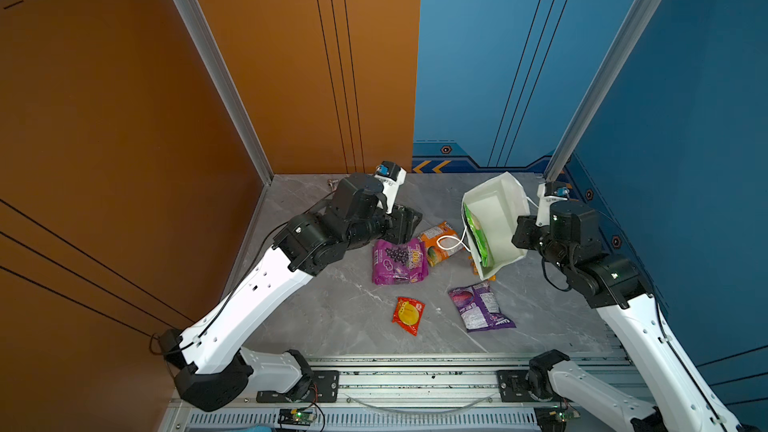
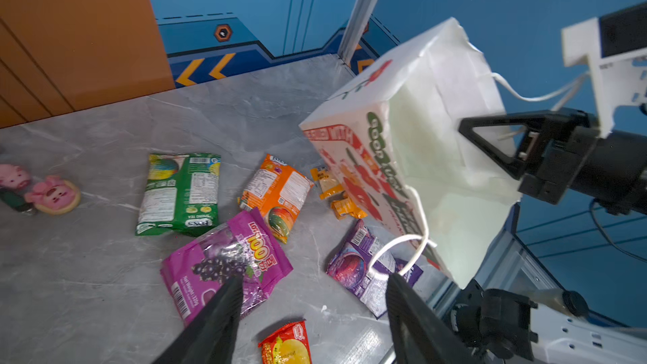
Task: Place the snacks into the paper bag
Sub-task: 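Withdraw the left gripper toward the grape bag while the right gripper tilts the paper bag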
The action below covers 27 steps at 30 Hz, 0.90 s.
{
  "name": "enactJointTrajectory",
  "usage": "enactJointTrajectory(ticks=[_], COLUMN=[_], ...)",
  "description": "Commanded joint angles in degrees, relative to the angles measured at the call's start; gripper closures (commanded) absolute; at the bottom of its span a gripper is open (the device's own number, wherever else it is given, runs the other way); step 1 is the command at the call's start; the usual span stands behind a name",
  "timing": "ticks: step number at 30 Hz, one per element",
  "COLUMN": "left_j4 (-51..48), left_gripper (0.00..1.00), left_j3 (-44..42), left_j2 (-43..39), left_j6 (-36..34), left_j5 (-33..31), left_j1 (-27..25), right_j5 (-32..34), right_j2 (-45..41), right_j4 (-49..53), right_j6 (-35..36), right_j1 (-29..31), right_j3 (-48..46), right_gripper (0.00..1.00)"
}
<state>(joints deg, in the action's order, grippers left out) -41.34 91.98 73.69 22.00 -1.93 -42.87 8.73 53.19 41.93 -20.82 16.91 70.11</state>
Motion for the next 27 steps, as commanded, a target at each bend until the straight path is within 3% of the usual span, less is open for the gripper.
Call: enactJointTrajectory(ticks=[1, 9, 14, 27], left_j4=[2.0, -4.9, -9.2, -20.1], left_gripper=[0.31, 0.30, 0.30, 0.26], left_j3=[-5.5, -5.3, -0.8, 16.2], left_j2=[2.6, 15.0, 22.5, 43.4], left_j6=[3.2, 5.2, 8.0, 9.5], left_j5=[-0.6, -3.2, -10.0, -15.3], left_j1=[4.3, 5.3, 1.8, -7.7], right_j5=[-3.7, 1.4, 4.4, 5.9], right_j2=[-2.9, -9.0, -13.3, -18.1], right_j4=[0.5, -0.4, -1.1, -1.9], right_j6=[-0.1, -3.7, -5.8, -8.3], right_j1=[-4.3, -9.3, -10.2, -11.2], right_j3=[-1.3, -6.0, -10.0, -16.0], right_gripper=[1.00, 1.00, 1.00, 1.00])
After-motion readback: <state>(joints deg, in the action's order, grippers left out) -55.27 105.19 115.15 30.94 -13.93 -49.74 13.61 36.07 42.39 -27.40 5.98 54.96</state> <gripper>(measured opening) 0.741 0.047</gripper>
